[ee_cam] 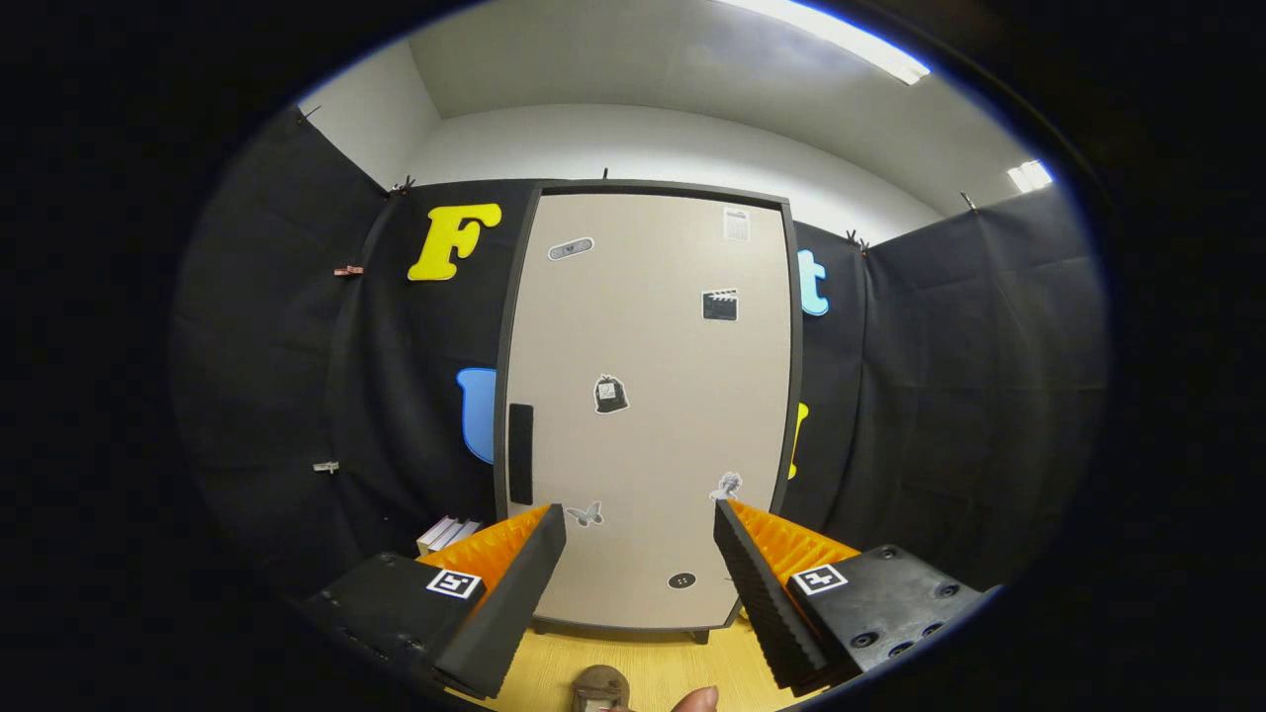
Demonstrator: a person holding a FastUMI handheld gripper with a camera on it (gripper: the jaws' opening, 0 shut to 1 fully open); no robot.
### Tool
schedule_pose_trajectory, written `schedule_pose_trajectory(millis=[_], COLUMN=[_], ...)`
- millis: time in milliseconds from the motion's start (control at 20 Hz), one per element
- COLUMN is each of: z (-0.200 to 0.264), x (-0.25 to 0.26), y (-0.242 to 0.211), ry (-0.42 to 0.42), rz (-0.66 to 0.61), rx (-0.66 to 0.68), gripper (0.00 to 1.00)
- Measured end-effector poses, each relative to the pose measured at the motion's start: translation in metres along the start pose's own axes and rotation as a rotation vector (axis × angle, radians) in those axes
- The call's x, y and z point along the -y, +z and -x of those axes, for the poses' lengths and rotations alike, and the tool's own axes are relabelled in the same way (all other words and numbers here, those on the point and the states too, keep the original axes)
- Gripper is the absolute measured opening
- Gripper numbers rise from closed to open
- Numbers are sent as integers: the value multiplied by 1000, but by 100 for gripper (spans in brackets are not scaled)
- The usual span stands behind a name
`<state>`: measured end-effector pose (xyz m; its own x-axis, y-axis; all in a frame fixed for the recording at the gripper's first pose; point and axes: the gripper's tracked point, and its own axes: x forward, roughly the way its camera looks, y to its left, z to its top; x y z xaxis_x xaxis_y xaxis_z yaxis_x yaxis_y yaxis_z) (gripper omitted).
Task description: Open the shoe cabinet door, grab the shoes and put them into the shoe cabinet, then close the shoe cabinet door.
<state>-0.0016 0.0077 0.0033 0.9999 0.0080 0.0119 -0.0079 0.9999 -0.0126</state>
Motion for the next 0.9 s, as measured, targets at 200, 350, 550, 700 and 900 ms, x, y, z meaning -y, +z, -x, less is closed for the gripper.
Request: schedule_pose_trajectory(millis=[200,350,550,700,900], z=[-3,-19,-55,-89,-133], x=[-10,-29,-61,-84,-105], y=[0,7,17,9,-10], ry=[23,63,100,116,108], rz=[-24,-47,-48,-51,-37], rx=[-4,1,19,4,-14], gripper=[98,97,98,97,98])
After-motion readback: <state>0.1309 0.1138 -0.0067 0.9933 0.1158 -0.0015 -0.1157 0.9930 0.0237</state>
